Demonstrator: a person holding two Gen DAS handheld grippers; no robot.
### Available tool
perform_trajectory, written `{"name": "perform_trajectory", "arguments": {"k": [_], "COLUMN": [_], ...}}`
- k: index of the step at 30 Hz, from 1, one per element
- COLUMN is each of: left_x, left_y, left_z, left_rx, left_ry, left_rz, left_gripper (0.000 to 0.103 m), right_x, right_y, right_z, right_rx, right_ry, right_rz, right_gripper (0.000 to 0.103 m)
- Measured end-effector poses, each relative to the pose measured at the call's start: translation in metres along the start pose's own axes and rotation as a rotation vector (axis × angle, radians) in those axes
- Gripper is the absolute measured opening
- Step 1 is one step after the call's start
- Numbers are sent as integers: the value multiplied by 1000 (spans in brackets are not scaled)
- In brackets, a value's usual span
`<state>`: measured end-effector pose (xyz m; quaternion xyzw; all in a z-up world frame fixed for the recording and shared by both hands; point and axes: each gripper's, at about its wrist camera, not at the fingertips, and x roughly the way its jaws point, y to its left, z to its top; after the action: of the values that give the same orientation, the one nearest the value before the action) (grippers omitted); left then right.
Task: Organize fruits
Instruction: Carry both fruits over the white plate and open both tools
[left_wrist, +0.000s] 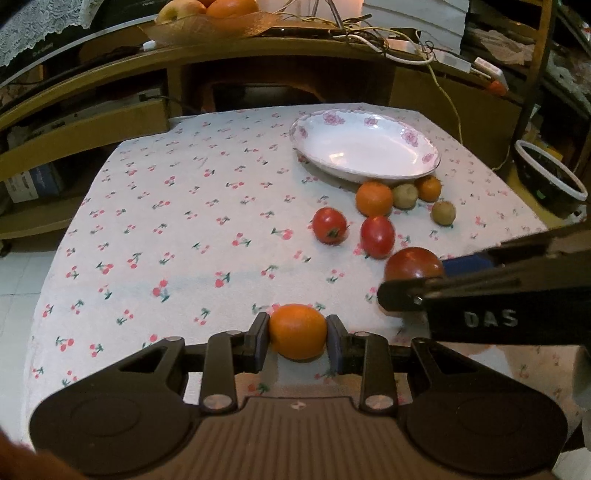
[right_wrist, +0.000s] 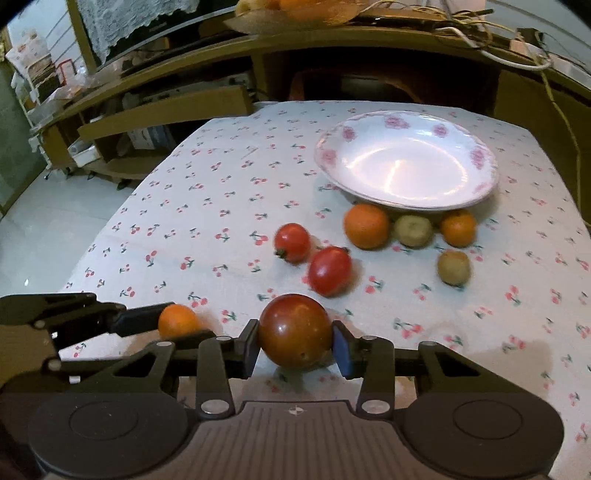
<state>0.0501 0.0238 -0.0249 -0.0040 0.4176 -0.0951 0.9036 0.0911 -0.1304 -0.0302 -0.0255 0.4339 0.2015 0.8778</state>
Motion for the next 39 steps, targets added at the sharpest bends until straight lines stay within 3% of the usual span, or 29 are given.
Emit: {"name": "perform_trajectory", "arguments": {"k": [11,24,39], "left_x": [9,55,103], "left_y": [-34,-45,-41], "left_z": [46,123,141], "left_rx": [86,158,145], "left_ry": [-31,-64,-26], "left_rz": [-24,-24,4], "left_gripper": [37,37,37], "right_x": [-28,-13,28], "right_y": [-32,-69,-98], "right_z": [16,76,103], "right_rx": [80,95,119], "right_ry": [-67,-118,-75], "right_rz": [3,-48,-58], "right_gripper": [42,42,42]}}
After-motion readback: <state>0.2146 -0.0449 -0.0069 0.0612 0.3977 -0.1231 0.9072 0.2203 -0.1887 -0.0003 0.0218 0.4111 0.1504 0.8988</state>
